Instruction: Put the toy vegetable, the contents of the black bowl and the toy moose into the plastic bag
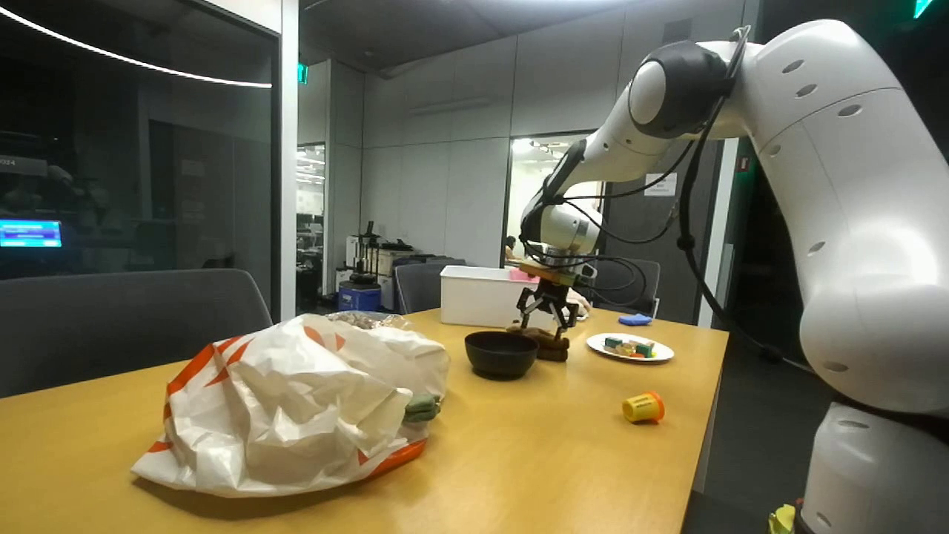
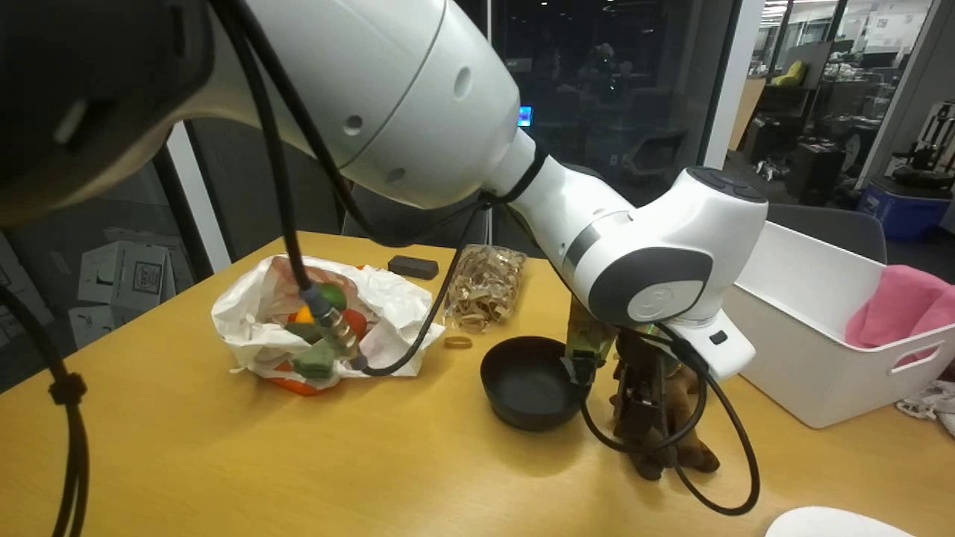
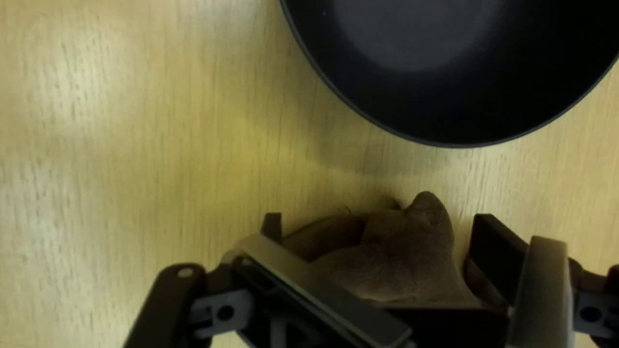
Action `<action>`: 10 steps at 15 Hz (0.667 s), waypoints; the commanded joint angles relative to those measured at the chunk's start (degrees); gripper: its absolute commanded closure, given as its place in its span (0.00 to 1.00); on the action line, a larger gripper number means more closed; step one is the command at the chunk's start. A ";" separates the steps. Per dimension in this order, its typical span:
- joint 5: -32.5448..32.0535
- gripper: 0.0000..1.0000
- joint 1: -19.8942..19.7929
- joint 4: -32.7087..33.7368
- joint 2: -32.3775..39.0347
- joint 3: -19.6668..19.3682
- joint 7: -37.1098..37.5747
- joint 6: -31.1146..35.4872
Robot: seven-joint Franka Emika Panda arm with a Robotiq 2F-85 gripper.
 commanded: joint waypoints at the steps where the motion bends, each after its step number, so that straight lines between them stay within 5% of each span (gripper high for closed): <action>1: -3.32 0.00 0.87 3.00 3.03 -1.72 2.30 4.95; 3: -6.00 0.00 1.09 3.48 4.19 -2.47 2.77 7.79; 5: -6.60 0.26 0.39 4.30 4.87 -2.18 2.63 6.38; 10: -5.27 0.64 -1.16 6.36 6.11 -1.36 1.54 3.47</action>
